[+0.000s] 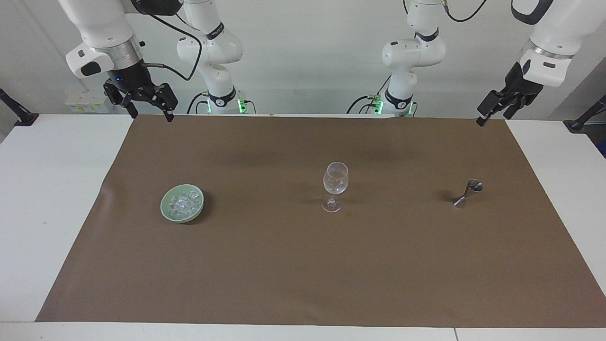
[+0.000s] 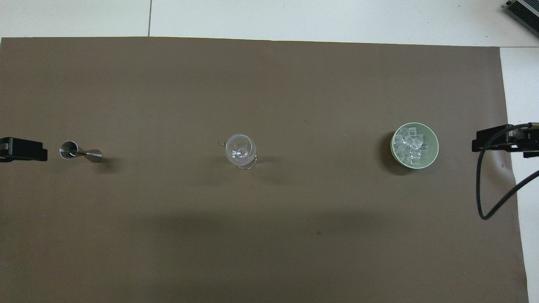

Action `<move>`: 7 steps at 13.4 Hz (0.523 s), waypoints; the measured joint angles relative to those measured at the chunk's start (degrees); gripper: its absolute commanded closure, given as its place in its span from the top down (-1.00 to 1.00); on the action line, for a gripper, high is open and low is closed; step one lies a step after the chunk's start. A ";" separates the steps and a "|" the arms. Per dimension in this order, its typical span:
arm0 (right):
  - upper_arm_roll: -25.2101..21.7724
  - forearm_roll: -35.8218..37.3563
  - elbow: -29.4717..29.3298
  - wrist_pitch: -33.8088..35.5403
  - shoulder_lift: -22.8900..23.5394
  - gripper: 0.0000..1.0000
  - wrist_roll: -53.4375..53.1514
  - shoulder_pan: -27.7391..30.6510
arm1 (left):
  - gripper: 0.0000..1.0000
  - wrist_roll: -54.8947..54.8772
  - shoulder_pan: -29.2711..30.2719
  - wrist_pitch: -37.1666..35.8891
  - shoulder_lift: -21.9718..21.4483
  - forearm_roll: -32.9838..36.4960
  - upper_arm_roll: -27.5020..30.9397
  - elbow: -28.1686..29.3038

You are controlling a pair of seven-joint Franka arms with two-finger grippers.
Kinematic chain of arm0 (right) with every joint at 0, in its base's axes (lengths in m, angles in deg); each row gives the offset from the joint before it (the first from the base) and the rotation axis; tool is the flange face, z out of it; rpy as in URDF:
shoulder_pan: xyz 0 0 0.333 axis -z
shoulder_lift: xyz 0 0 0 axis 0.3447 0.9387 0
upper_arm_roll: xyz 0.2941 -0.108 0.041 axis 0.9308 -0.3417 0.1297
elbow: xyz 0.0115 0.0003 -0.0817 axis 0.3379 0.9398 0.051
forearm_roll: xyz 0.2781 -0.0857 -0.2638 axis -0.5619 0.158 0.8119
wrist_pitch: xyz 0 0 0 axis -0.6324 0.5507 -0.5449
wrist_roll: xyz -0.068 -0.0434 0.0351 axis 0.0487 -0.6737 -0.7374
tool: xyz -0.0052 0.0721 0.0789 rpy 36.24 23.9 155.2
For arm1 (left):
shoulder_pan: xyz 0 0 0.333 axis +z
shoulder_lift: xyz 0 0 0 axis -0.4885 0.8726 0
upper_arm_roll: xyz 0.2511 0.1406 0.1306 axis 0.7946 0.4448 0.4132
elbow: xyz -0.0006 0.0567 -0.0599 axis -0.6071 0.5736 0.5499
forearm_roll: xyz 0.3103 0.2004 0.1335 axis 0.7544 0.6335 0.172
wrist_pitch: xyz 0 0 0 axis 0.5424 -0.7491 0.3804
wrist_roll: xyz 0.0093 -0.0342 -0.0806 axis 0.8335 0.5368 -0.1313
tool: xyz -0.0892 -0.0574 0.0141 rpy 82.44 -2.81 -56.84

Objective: Pour wine and add ice with both arms

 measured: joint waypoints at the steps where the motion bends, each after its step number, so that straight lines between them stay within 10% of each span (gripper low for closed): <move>1: 0.00 0.00 0.00 0.00 0.00 1.00 0.00 0.00 | 1.00 0.49 0.24 0.06 -0.10 -0.18 0.01 0.23; 7: 0.00 0.00 0.00 0.00 0.00 1.00 0.00 0.00 | 1.00 13.13 1.38 1.86 -0.28 -0.38 0.04 1.00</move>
